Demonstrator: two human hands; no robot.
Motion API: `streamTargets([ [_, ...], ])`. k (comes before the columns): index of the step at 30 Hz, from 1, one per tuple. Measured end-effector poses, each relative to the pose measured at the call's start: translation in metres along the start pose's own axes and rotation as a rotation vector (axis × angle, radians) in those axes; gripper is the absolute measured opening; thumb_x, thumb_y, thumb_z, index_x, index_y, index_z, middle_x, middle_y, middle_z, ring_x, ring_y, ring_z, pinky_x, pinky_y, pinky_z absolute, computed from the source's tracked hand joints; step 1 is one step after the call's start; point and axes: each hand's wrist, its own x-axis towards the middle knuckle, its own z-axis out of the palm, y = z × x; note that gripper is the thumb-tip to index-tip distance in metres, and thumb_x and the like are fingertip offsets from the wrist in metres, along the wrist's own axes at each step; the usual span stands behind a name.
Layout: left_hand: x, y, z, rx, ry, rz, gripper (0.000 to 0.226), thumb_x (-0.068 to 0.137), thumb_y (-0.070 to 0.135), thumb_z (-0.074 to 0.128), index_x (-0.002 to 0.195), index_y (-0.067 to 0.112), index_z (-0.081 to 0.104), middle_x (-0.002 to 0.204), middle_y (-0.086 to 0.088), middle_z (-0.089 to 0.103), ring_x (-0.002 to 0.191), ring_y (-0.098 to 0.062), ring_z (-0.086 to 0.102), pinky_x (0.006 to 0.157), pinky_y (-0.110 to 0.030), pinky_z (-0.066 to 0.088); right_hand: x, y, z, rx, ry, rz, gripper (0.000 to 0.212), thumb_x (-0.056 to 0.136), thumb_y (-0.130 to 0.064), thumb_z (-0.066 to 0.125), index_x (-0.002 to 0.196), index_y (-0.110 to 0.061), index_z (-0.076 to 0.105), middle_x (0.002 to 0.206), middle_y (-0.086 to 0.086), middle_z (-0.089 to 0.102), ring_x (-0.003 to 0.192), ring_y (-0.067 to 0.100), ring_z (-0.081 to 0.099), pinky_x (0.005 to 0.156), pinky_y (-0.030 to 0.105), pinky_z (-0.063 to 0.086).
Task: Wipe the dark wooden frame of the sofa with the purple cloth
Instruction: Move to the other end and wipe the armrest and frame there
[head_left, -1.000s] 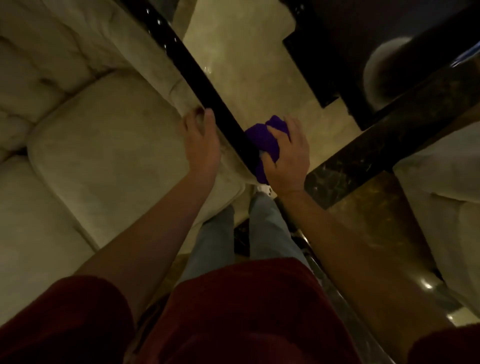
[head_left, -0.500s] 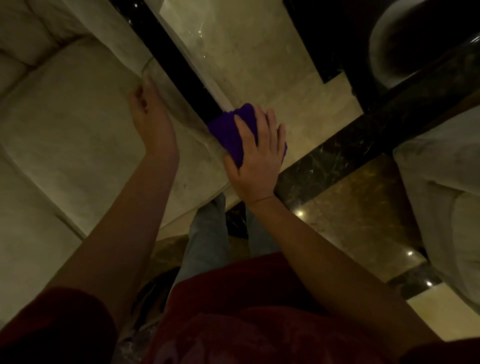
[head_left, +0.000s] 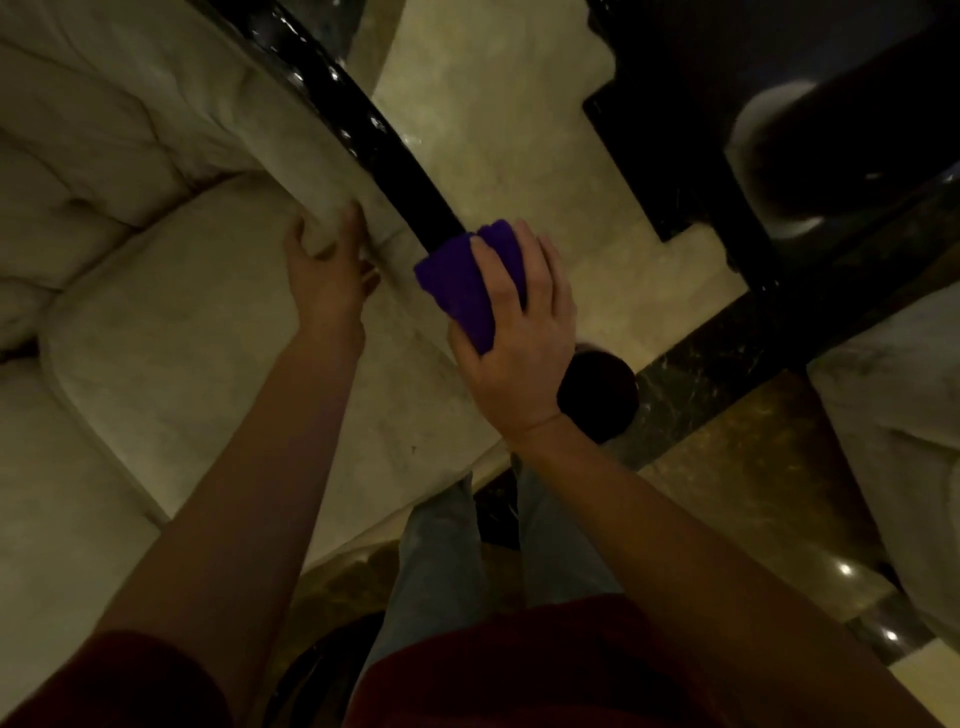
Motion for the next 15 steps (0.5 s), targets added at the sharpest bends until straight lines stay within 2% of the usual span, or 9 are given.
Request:
streamTargets([
  [2, 0.003, 0.000, 0.000, 0.032, -0.009, 0.031, 0.093, 0.085, 0.051, 0.078, 0.159, 0.028, 0.027, 0.120, 0.002, 0.062, 0.111, -0.023, 0.070, 0.088, -0.037, 0.062, 0.015, -0.009, 0.000, -0.034, 0.021, -0.009, 0.059, 0.090, -0.038, 0.067, 0.143, -0.013, 0.059, 0.153, 0.021, 0.050, 0.142, 0.042, 0.045, 0.107, 0.056, 0.043],
  [4, 0.008, 0.001, -0.006, 0.079, -0.048, 0.061, 0.093, 0.082, 0.052, 0.080, 0.158, 0.032, 0.029, 0.133, -0.002, 0.058, 0.115, -0.023, 0.068, 0.093, -0.039, 0.061, 0.031, -0.020, 0.004, -0.049, 0.027, 0.010, 0.058, 0.090, -0.038, 0.067, 0.142, -0.012, 0.061, 0.151, 0.019, 0.053, 0.138, 0.040, 0.049, 0.105, 0.054, 0.047],
  [7, 0.019, 0.002, -0.024, 0.019, -0.139, 0.037, 0.074, 0.085, 0.041, 0.080, 0.148, 0.034, 0.042, 0.130, -0.001, 0.064, 0.113, -0.022, 0.069, 0.099, -0.045, 0.058, 0.053, -0.045, 0.011, -0.068, 0.057, 0.064, 0.058, 0.090, -0.040, 0.064, 0.142, -0.014, 0.061, 0.148, 0.014, 0.055, 0.135, 0.035, 0.051, 0.100, 0.050, 0.052],
  [9, 0.030, 0.009, -0.042, -0.021, -0.111, 0.062, 0.071, 0.087, 0.036, 0.080, 0.148, 0.029, 0.045, 0.133, -0.002, 0.064, 0.114, -0.017, 0.068, 0.102, -0.043, 0.056, 0.066, -0.063, 0.020, -0.112, 0.059, 0.050, 0.058, 0.088, -0.037, 0.067, 0.142, -0.016, 0.061, 0.148, 0.012, 0.056, 0.133, 0.034, 0.052, 0.096, 0.049, 0.053],
  [12, 0.043, 0.025, -0.045, 0.034, 0.005, 0.203, 0.077, 0.087, 0.042, 0.079, 0.153, 0.025, 0.043, 0.141, 0.008, 0.053, 0.117, 0.000, 0.058, 0.099, -0.025, 0.051, 0.084, -0.074, 0.028, -0.165, 0.061, 0.027, 0.059, 0.086, -0.035, 0.067, 0.142, -0.018, 0.061, 0.147, 0.011, 0.056, 0.133, 0.033, 0.052, 0.096, 0.050, 0.053],
  [13, 0.041, 0.029, -0.040, 0.069, 0.039, 0.267, 0.079, 0.087, 0.043, 0.078, 0.155, 0.025, 0.041, 0.142, 0.011, 0.050, 0.120, 0.000, 0.056, 0.099, -0.021, 0.048, 0.087, -0.074, 0.026, -0.176, 0.066, 0.024, 0.059, 0.085, -0.035, 0.067, 0.142, -0.018, 0.061, 0.147, 0.010, 0.056, 0.133, 0.033, 0.052, 0.097, 0.049, 0.053],
  [15, 0.054, 0.044, -0.042, 0.135, 0.094, 0.400, 0.081, 0.088, 0.044, 0.075, 0.156, 0.021, 0.038, 0.148, 0.011, 0.042, 0.135, -0.010, 0.047, 0.111, -0.030, 0.043, 0.102, -0.085, 0.038, -0.215, 0.061, -0.008, 0.059, 0.085, -0.035, 0.067, 0.142, -0.020, 0.061, 0.148, 0.009, 0.056, 0.134, 0.033, 0.052, 0.098, 0.049, 0.051],
])
